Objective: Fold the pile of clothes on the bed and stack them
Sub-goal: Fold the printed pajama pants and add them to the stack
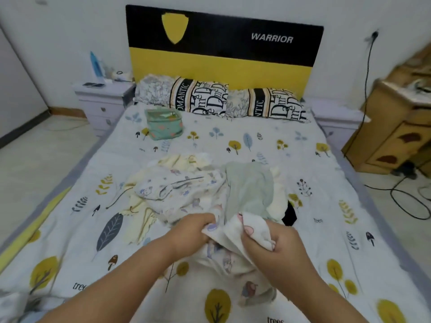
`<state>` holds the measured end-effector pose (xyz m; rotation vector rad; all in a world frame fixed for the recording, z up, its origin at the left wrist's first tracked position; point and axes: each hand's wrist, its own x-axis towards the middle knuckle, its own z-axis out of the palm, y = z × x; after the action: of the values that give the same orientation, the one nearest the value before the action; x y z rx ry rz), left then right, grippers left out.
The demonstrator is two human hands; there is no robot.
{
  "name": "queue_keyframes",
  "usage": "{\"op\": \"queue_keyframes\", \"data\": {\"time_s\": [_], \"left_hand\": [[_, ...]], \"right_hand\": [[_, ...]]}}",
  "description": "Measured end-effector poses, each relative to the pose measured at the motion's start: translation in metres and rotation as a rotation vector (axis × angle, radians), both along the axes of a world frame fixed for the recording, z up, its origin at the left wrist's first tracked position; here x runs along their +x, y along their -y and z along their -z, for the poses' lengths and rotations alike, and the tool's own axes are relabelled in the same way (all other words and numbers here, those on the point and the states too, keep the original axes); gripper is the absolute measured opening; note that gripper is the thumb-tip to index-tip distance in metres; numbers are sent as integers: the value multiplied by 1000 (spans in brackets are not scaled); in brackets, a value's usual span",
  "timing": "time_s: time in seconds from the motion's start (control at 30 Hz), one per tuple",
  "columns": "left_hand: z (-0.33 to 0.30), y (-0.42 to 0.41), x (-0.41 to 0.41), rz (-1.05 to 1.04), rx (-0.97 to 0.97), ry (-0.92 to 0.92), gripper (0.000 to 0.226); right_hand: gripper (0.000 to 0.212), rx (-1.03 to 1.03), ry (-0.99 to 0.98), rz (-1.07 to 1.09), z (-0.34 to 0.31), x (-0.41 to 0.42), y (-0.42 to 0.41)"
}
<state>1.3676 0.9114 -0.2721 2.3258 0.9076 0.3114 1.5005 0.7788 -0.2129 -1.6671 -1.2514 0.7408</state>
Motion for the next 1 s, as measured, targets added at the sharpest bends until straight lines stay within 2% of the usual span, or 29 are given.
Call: {"op": "queue_keyframes", "data": {"time_s": [0.07, 0.17, 0.23, 0.4, 0.47, 0.53, 0.6, 0.67, 0.77, 0.8, 0.87, 0.9, 1.0], "left_hand": [[-30, -2, -12, -40, -98, 20, 27], [-90, -5, -29, -94, -146, 162, 33], [-134, 1, -38, -98, -172, 259, 30], [-215, 32, -56, -72, -215, 459, 19], [-239, 46, -60, -103, -236, 557, 19], [-261, 62, -60, -128, -264, 650, 20], [-279, 82, -59, -113, -312, 707, 19], [-292, 100, -57, -78, -344, 722, 17], [-306, 117, -64, -70, -312, 746, 15], [-308, 118, -71, -86, -303, 762, 13], [-305, 115, -92, -100, -304, 796, 8], [-297, 114, -104, -86, -315, 788, 12], [-256, 117, -132, -10, -438, 571, 48]], "right_hand": [[21, 27, -10, 88, -18, 10, 10], [19, 19, -11, 192, -39, 18, 22], [12, 33, 31, 203, -56, 14, 28], [17, 3, 215, 178, -101, -15, 34], [41, -11, 180, 110, -123, -31, 37], [72, 2, 7, -56, -145, -52, 42], [82, 42, -187, -225, -165, -76, 46], [66, 97, -189, -246, -176, -96, 48], [27, 157, 67, 19, -194, -109, 50], [20, 174, 84, 77, -200, -108, 53], [28, 221, 88, 117, -212, -105, 60], [32, 242, 98, 126, -220, -103, 65], [33, 326, 91, 147, -243, -99, 77]]}}
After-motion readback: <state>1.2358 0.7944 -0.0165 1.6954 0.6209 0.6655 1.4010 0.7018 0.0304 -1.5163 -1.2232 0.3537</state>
